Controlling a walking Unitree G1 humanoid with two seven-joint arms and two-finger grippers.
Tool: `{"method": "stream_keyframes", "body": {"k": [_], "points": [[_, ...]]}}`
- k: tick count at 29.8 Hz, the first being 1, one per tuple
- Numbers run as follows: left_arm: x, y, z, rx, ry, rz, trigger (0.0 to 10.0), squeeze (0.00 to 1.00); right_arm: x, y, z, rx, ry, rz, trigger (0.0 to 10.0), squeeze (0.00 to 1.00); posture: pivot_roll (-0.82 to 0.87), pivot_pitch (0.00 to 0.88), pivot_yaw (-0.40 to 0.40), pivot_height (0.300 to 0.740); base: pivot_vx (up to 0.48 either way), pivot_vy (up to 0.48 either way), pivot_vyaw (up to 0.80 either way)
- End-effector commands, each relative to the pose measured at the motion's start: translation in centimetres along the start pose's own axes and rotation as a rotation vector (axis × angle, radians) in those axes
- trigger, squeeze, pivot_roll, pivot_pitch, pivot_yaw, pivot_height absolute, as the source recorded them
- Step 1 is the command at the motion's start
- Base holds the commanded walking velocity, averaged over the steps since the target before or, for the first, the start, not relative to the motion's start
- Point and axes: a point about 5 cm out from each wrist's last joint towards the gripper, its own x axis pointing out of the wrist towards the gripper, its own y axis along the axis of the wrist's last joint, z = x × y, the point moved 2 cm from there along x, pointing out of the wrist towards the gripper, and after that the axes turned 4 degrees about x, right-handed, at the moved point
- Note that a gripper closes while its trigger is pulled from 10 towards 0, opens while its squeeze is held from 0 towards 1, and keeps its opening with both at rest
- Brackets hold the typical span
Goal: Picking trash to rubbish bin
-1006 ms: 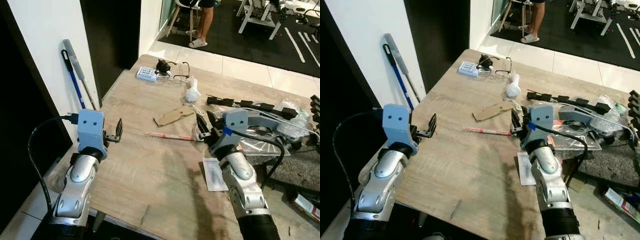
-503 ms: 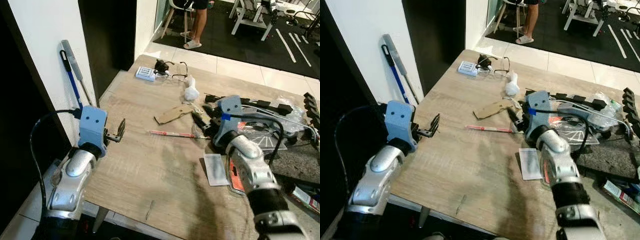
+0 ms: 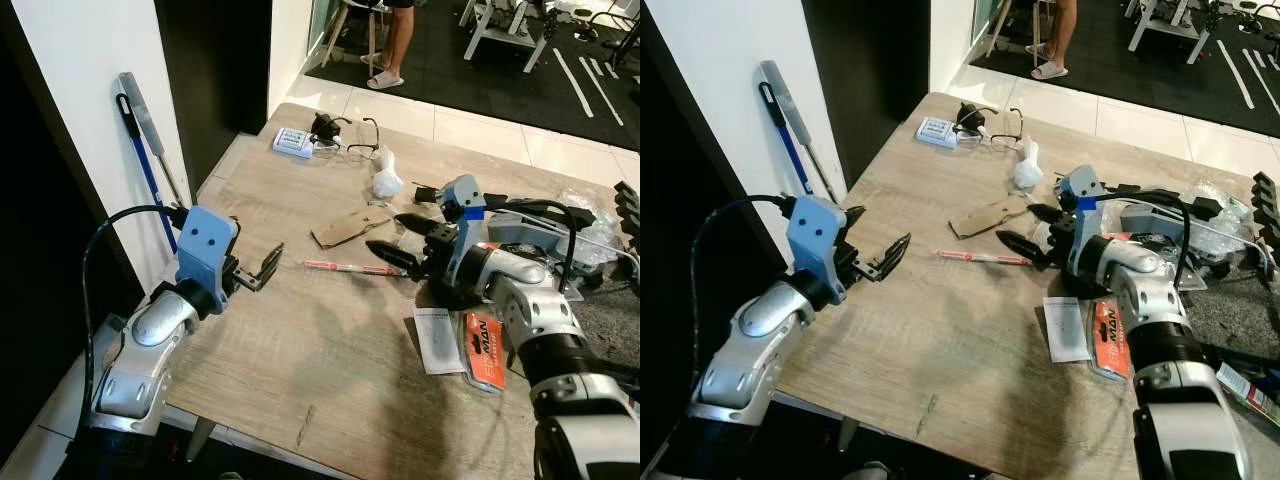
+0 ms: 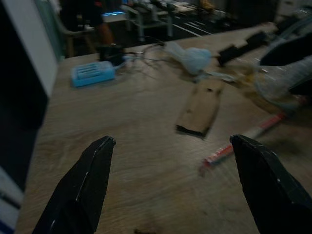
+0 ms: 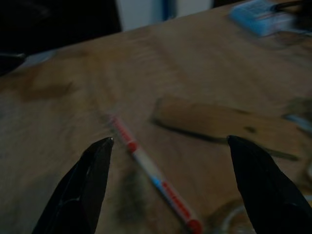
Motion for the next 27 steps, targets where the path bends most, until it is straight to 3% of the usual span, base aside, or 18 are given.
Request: {"method": "stream_keyframes", "body": {"k": [1,6,15,17,22,27], "points": [[-0.2,-0.1,0.6,-0.001,-0.055,-0.014,10.0,0.00,-0.2,-1.0,-0.2,-0.012,0.043,-0.059,10.0,1.00,-0.02,0.168,-0.092,0.740,0.000,0.000,0.00],[-0.3,0.0,0.5,0.003,-0.057,-0.014,10.0,0.00,0.0,-2.3,-0.2,-0.096,0.059,-0.154,10.0,1.00,-0.02,0.177,-0.092,0.740,0.000,0.000,0.00],[-0.1,0.4,0.9,0.014,-0.092,-0.012,10.0,0.00,0.7,-3.2,-0.1,-0.128,0.055,-0.209,10.0,1.00,-0.01,0.181,-0.089,0.740,0.000,0.000,0.00],[-0.1,0.4,0.9,0.013,-0.096,-0.011,10.0,0.00,1.0,-3.6,-0.2,-0.128,0.051,-0.223,10.0,0.00,0.00,0.193,-0.087,0.740,0.000,0.000,0.00],[-0.1,0.4,0.8,0.020,-0.101,-0.019,10.0,0.00,1.2,-4.3,-0.4,-0.120,0.054,-0.256,10.0,0.00,0.00,0.195,-0.087,0.740,0.000,0.000,0.00],[-0.3,0.3,0.9,0.019,-0.109,-0.026,10.0,0.00,1.3,-5.3,-0.6,-0.049,0.066,-0.304,10.0,0.00,0.00,0.199,-0.083,0.740,0.000,0.000,0.00]]}}
